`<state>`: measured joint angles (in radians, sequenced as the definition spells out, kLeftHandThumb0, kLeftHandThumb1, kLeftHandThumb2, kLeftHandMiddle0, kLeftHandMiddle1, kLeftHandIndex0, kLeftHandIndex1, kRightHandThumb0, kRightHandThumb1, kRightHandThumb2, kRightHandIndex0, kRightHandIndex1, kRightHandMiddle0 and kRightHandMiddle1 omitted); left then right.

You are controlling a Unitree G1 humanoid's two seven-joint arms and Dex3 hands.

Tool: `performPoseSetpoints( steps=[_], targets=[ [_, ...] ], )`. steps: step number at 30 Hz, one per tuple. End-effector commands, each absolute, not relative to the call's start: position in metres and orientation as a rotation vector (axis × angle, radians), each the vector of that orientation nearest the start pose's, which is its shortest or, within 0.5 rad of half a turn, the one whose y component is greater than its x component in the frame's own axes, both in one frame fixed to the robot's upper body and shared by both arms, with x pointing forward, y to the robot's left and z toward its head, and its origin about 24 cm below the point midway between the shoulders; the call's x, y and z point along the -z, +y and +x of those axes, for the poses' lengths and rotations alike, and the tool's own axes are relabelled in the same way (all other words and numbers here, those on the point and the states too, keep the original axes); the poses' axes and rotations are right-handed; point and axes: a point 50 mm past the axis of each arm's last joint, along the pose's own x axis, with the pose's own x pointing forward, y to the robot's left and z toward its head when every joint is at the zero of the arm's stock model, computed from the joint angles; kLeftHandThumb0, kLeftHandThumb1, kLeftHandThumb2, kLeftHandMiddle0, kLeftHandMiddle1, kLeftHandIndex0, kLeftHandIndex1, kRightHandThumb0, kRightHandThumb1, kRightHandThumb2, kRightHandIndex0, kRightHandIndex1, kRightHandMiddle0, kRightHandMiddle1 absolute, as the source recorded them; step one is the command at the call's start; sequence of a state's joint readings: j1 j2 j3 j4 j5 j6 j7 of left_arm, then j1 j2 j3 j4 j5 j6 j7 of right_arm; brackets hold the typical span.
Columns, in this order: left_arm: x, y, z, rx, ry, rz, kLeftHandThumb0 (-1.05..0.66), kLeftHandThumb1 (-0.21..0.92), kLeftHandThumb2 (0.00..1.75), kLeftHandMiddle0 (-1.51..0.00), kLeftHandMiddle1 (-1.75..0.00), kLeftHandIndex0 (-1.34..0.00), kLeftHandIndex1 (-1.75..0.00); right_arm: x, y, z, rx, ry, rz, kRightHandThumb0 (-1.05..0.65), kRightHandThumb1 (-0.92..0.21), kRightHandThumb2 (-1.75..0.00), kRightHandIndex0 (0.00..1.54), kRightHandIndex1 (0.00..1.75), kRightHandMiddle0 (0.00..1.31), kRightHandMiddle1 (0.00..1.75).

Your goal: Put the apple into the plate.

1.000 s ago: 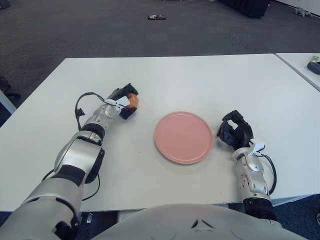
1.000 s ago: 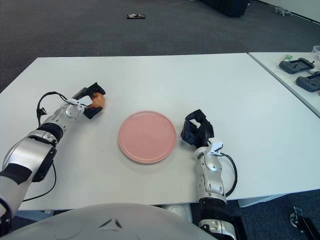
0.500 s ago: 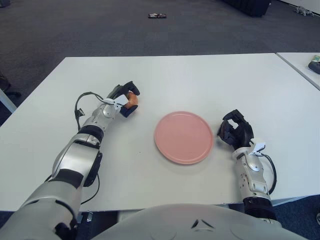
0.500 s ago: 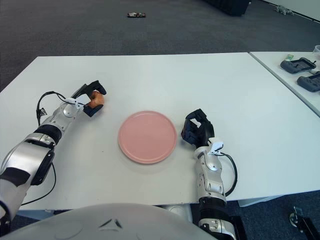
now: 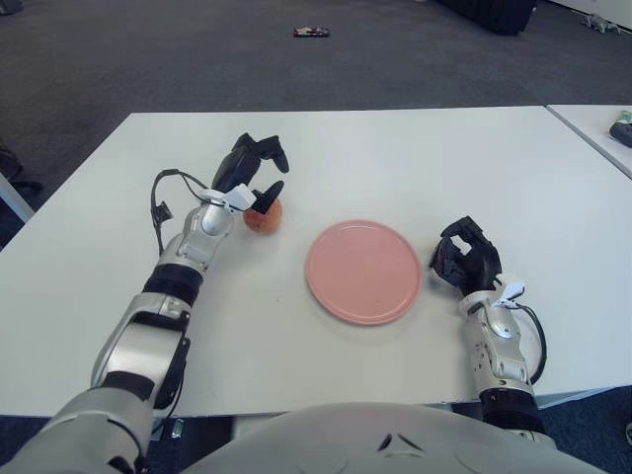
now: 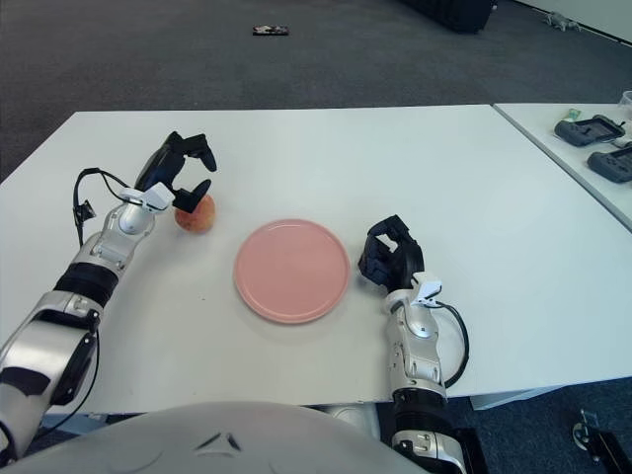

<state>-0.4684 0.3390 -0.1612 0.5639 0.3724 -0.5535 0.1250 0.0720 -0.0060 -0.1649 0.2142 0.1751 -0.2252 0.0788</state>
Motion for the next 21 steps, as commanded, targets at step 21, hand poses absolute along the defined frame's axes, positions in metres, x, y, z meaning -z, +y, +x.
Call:
performPoseSetpoints(
  steps=[21],
  targets=[
    [-0.108,0.119,0.305,0.452,-0.671,0.773,-0.55,0.14,1.54,-1.34,-1.75,-0.76,-1.75,0.015,-0.191,0.221,0.150,0.140,0.166,-0.44,-0.45,-1.16,0.93,1.75,0.50,1.75]
  ],
)
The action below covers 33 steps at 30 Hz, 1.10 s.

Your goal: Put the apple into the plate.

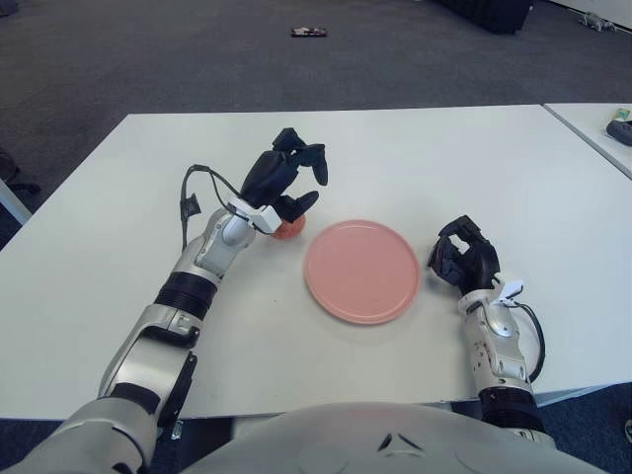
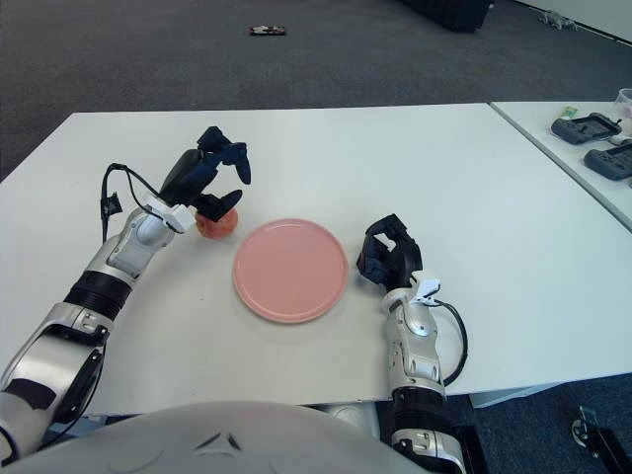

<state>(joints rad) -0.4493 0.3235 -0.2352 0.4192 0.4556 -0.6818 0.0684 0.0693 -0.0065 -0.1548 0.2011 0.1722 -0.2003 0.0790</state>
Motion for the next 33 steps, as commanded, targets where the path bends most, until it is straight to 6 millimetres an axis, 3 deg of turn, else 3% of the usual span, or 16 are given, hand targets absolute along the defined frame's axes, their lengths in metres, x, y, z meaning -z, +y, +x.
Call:
performPoseSetpoints(
  steps=[1,6,13,17,18,20,21,24,29,31,33],
  targets=[
    [-0.107,0.120,0.307,0.461,-0.655,0.791,-0.55,0.13,1.54,-1.33,-1.75,-0.76,-1.75,0.015,-0.191,0.221,0.152,0.145,0.165,-0.43,-0.47,-1.13,0.91,1.75,0.49,1.75],
    [-0.102,0.125,0.316,0.501,-0.570,0.905,-0.54,0.15,1.52,-1.29,-1.75,-0.74,-1.75,0.015,-0.191,0.221,0.166,0.160,0.170,-0.43,-0.50,-1.10,0.89,1.75,0.47,1.75],
    [-0.088,0.140,0.325,0.538,-0.427,1.014,-0.50,0.25,1.39,-1.04,-1.75,-0.66,-1.75,0.015,-0.190,0.221,0.169,0.135,0.178,-0.43,-0.49,-1.11,0.90,1.75,0.47,1.75],
    [-0.086,0.141,0.328,0.569,-0.353,1.028,-0.47,0.34,1.28,-0.77,-1.75,-0.58,-1.75,0.015,-0.190,0.221,0.163,0.118,0.186,-0.43,-0.47,-1.13,0.93,1.75,0.49,1.75],
    [-0.086,0.141,0.328,0.574,-0.342,1.028,-0.46,0.37,1.24,-0.60,-1.75,-0.55,-1.75,0.015,-0.190,0.221,0.163,0.116,0.187,-0.43,-0.47,-1.14,0.94,1.75,0.49,1.75],
    [-0.086,0.141,0.327,0.582,-0.325,1.040,-0.45,0.40,1.20,-0.44,-1.75,-0.53,-1.75,0.015,-0.191,0.221,0.161,0.115,0.187,-0.43,-0.46,-1.15,0.95,1.75,0.50,1.75],
    [-0.085,0.142,0.327,0.584,-0.320,1.049,-0.52,0.32,1.21,-0.28,-1.66,-0.34,-1.72,0.015,-0.191,0.221,0.160,0.116,0.187,-0.44,-0.45,-1.16,0.96,1.75,0.50,1.75],
    [-0.086,0.143,0.326,0.588,-0.316,1.068,-0.61,0.21,1.22,-0.09,-1.44,-0.11,-1.63,0.015,-0.191,0.221,0.156,0.119,0.184,-0.44,-0.44,-1.17,0.96,1.75,0.51,1.75],
    [-0.085,0.145,0.326,0.604,-0.313,1.106,-0.69,0.20,1.18,-0.01,-1.15,-0.02,-1.46,0.015,-0.191,0.221,0.151,0.120,0.176,-0.44,-0.44,-1.17,0.95,1.75,0.51,1.75],
    [-0.084,0.146,0.326,0.611,-0.307,1.117,-0.76,0.27,1.09,-0.01,-0.86,-0.01,-1.19,0.015,-0.191,0.221,0.149,0.119,0.175,-0.44,-0.44,-1.17,0.94,1.75,0.51,1.75],
    [-0.082,0.147,0.326,0.617,-0.298,1.121,-0.80,0.31,1.04,0.00,-0.71,0.00,-1.03,0.015,-0.191,0.221,0.148,0.117,0.175,-0.44,-0.44,-1.17,0.94,1.75,0.51,1.75]
  ],
)
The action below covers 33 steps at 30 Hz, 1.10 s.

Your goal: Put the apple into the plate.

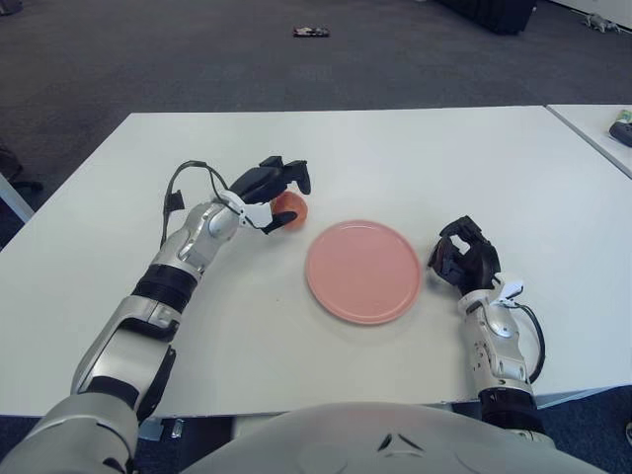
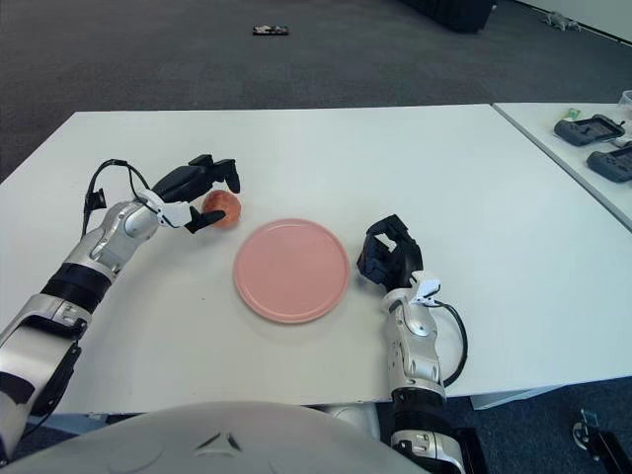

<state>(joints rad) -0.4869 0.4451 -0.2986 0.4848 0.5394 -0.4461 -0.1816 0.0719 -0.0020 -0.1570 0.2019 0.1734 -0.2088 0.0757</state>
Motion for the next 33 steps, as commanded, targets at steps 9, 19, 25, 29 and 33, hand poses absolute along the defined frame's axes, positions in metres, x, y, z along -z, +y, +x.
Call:
performPoseSetpoints(
  steps=[9,19,25,29,33],
  targets=[
    [-0.075,0.150,0.335,0.655,-0.234,1.156,-0.93,0.48,0.89,0.00,-0.11,0.00,-0.29,0.016,-0.191,0.222,0.154,0.121,0.170,-0.44,-0.44,-1.17,0.94,1.75,0.51,1.75],
    [-0.066,0.152,0.341,0.661,-0.201,1.165,-0.93,0.45,0.90,0.00,0.00,0.00,-0.10,0.016,-0.191,0.222,0.156,0.115,0.183,-0.44,-0.43,-1.18,0.96,1.75,0.52,1.75],
    [-0.062,0.152,0.343,0.657,-0.199,1.160,-0.94,0.46,0.91,0.00,0.00,0.00,-0.10,0.016,-0.191,0.221,0.160,0.114,0.180,-0.44,-0.43,-1.19,0.95,1.75,0.52,1.75],
    [-0.061,0.152,0.344,0.659,-0.205,1.161,-0.94,0.47,0.91,0.00,0.00,0.00,-0.10,0.016,-0.191,0.221,0.160,0.113,0.183,-0.44,-0.43,-1.18,0.95,1.75,0.52,1.75],
    [-0.057,0.151,0.347,0.666,-0.180,1.163,-0.92,0.45,0.91,0.00,0.00,0.00,-0.11,0.017,-0.192,0.221,0.163,0.118,0.182,-0.44,-0.43,-1.18,0.95,1.75,0.52,1.75]
  ],
)
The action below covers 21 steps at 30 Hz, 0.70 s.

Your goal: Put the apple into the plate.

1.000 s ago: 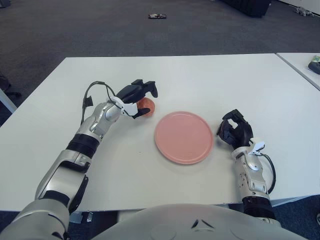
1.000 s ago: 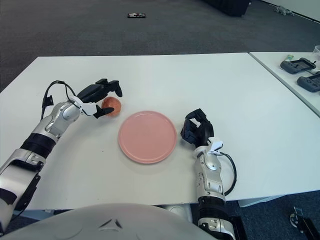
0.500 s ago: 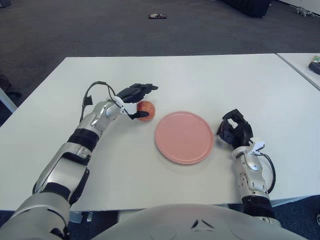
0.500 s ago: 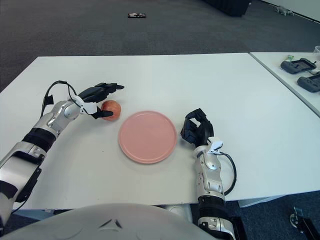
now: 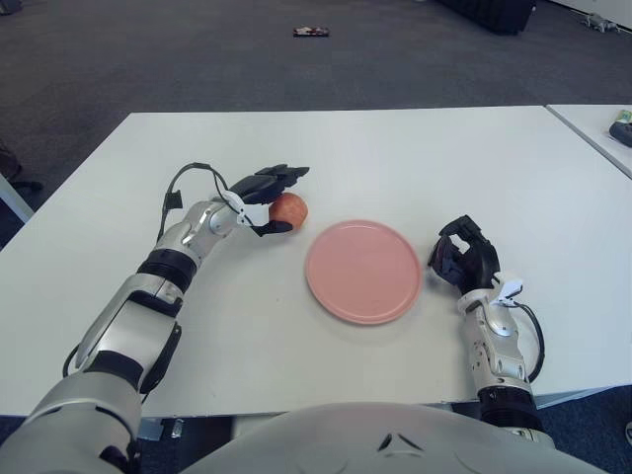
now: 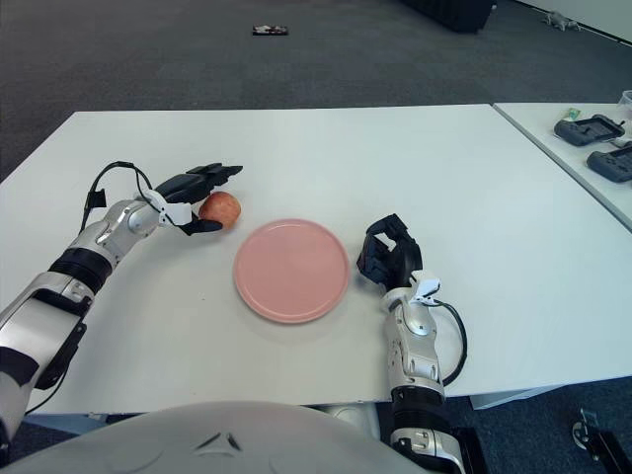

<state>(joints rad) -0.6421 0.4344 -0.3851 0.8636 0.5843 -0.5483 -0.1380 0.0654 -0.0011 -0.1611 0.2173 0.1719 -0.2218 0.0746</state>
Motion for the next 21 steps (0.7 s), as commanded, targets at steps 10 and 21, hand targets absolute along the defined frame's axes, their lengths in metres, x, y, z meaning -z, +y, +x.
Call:
performPoseSetpoints(
  steps=[10,21],
  targets=[
    [-0.049,0.149,0.354,0.727,-0.063,1.219,-0.89,0.39,0.95,0.00,0.00,0.00,-0.12,0.016,-0.191,0.221,0.161,0.115,0.186,-0.45,-0.42,-1.20,0.98,1.75,0.53,1.75],
    [-0.043,0.135,0.354,0.873,-0.049,1.425,-0.87,0.42,0.96,0.00,0.00,0.00,-0.03,0.017,-0.191,0.220,0.161,0.107,0.183,-0.45,-0.42,-1.21,0.97,1.75,0.53,1.75]
  ],
)
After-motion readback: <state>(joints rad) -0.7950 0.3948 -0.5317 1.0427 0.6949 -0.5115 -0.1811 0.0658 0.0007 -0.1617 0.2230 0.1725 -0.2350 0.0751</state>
